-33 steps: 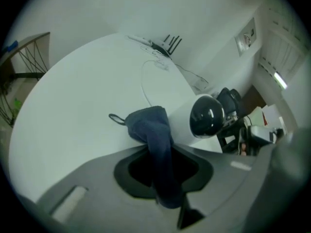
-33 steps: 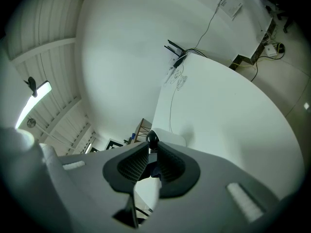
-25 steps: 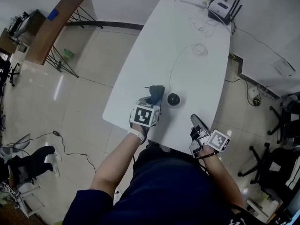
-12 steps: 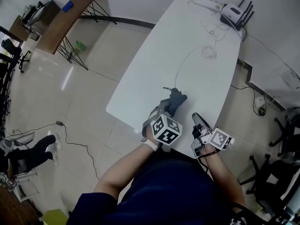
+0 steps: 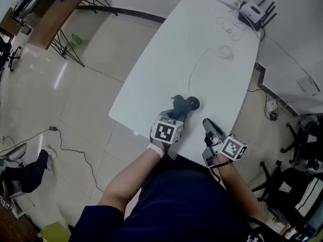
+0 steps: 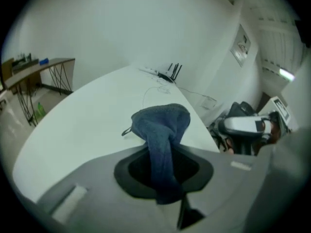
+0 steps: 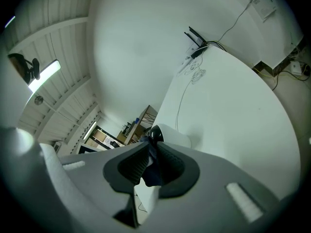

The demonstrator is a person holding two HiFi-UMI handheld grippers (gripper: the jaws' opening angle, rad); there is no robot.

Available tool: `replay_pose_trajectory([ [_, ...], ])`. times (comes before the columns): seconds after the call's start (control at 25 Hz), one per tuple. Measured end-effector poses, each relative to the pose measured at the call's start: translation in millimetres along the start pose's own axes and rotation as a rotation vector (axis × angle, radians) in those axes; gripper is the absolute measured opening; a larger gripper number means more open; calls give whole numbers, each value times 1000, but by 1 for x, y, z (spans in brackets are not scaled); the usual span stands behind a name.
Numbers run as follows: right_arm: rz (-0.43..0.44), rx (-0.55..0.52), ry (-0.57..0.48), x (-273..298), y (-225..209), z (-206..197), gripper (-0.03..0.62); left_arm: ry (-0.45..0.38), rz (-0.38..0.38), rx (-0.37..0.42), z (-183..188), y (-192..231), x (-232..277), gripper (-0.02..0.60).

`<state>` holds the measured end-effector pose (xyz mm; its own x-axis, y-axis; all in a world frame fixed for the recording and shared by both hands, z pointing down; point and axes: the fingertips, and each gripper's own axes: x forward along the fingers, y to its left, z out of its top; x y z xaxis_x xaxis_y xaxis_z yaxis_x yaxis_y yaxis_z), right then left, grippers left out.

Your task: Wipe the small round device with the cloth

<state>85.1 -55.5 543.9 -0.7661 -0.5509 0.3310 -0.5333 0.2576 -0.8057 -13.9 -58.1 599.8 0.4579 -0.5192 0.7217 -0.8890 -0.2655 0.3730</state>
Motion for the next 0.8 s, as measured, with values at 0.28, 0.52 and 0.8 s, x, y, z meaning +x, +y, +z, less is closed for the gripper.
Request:
replay_pose_trajectory([
  [0.28, 2, -25, 30, 13, 23, -21, 54, 58, -159, -295, -19, 7, 17, 71],
  [0.52, -20, 3, 9, 9, 19, -32, 54, 75, -232, -560, -25, 13, 21, 71],
  [0.8, -25, 39, -20, -4, 11, -32, 54, 2, -211, -670, -21, 14, 16, 71],
])
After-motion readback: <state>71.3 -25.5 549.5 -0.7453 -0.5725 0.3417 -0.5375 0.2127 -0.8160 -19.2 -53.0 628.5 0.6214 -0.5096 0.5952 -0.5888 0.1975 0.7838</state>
